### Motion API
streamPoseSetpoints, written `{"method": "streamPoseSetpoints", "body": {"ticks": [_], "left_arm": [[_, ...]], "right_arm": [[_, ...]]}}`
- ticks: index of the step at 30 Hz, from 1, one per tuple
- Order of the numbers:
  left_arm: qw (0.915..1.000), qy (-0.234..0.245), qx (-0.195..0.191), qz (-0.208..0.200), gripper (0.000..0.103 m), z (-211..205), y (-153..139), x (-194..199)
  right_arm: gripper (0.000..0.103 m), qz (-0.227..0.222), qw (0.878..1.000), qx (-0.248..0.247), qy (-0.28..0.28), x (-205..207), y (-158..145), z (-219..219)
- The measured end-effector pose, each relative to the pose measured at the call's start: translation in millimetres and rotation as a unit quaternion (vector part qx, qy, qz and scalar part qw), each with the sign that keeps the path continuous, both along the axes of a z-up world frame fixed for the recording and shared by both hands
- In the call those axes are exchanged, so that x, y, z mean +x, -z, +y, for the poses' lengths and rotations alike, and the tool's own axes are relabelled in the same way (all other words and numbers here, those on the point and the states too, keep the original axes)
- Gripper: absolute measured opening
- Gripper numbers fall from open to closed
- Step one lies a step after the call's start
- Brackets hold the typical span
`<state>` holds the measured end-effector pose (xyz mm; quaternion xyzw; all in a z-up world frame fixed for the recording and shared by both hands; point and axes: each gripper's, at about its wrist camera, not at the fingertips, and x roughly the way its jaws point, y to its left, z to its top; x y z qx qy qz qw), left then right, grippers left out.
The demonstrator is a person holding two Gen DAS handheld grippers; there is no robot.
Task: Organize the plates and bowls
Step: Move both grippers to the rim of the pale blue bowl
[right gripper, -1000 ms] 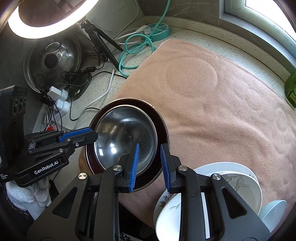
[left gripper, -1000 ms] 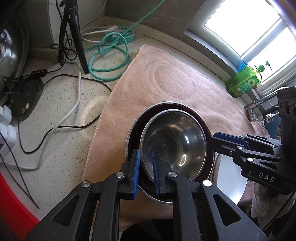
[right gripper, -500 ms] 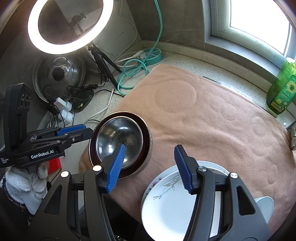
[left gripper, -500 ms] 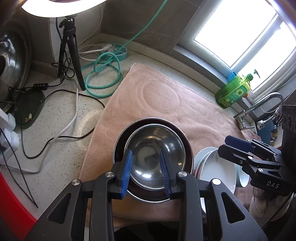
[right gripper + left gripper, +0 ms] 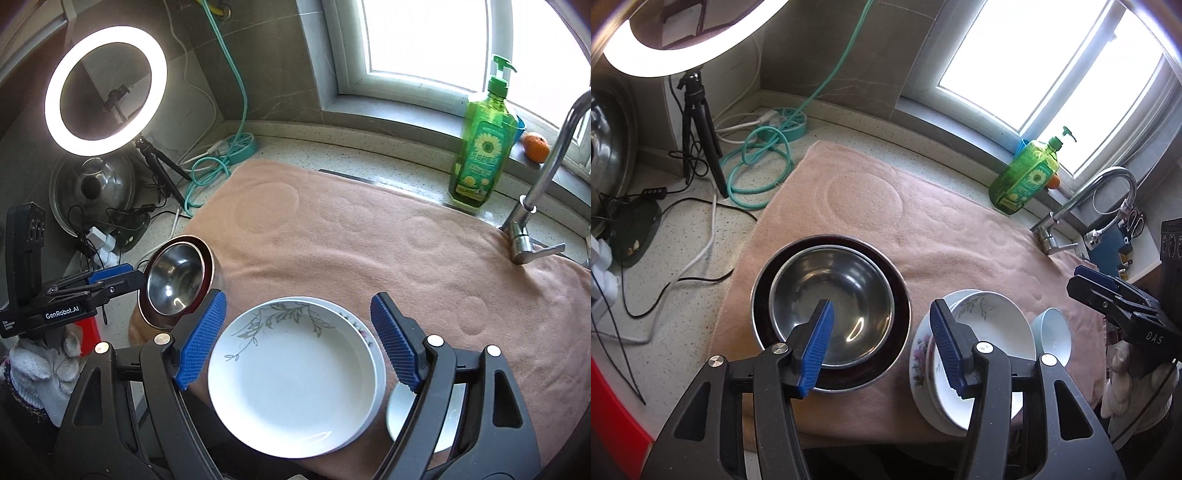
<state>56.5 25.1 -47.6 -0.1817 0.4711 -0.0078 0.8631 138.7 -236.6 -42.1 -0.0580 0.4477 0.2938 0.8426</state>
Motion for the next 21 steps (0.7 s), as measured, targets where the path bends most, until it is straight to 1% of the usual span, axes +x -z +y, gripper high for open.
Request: {"method": "streamPoseSetpoints", "body": {"ticks": [7, 13, 16, 21], "left_arm": [[0.9993, 0.031, -0.018, -0.007, 0.053, -38, -1, 5], [0.9976, 0.064, -0.025, -0.010, 0.053, -72, 0, 10], [0.9961, 0.083, -0.029, -0.006, 0.053, -92, 4, 14], [0.9916, 0.124, -0.035, 0.006, 0.053, -130, 13, 21]], "right_arm": [[0.083, 0.004, 0.998, 0.013, 0.057, 0, -3, -60], [0.083, 0.010, 0.995, 0.017, 0.101, 0, 0, -108], [0.083, 0.014, 0.992, 0.015, 0.122, 0, 7, -131], [0.083, 0.033, 0.988, 0.011, 0.150, 2, 25, -163]]}}
